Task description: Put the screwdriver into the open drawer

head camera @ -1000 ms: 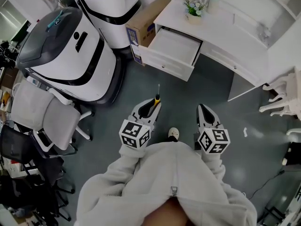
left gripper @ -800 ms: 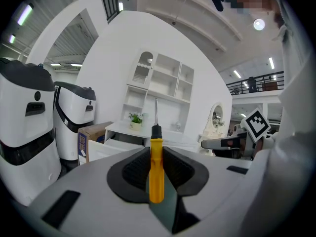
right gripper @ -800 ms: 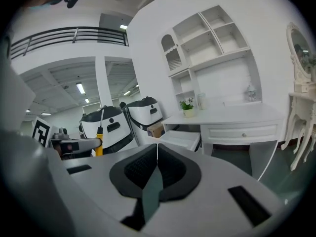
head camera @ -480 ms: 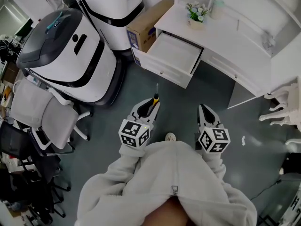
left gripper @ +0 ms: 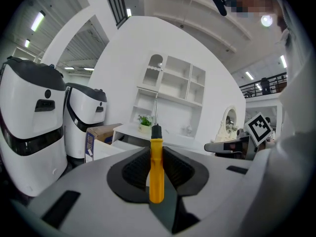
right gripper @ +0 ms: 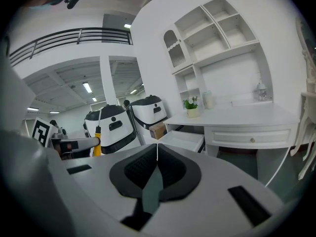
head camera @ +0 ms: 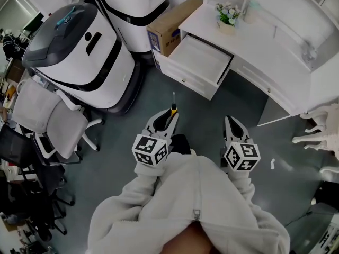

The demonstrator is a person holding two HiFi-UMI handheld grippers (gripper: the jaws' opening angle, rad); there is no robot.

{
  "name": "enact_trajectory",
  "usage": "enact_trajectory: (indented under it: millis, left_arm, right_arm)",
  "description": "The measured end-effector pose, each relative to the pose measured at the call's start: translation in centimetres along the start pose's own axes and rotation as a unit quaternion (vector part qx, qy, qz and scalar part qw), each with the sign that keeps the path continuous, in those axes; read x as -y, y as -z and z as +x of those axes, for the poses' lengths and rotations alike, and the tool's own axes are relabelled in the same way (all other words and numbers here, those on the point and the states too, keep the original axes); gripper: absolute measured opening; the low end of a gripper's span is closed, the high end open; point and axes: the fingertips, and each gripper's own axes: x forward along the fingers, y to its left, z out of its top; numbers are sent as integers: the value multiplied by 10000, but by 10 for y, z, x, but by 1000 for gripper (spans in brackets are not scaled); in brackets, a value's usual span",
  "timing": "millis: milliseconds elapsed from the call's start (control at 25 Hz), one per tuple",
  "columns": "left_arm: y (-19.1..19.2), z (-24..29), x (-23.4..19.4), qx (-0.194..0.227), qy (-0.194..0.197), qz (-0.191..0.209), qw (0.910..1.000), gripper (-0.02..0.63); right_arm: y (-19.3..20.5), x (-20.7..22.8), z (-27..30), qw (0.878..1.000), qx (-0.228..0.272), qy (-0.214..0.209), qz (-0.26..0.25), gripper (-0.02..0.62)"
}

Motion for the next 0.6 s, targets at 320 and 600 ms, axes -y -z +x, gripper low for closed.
enact_trajectory:
  millis: [320, 600]
  left_arm:
    - [11, -3, -11, -93, -141, -104, 9998, 87]
    - [3, 24, -25, -147, -70, -88, 9998, 87]
  right_arm:
    - [9, -7, 13, 9998, -131, -160, 31, 32]
    - [1, 3, 36, 9998, -157, -87, 74, 32]
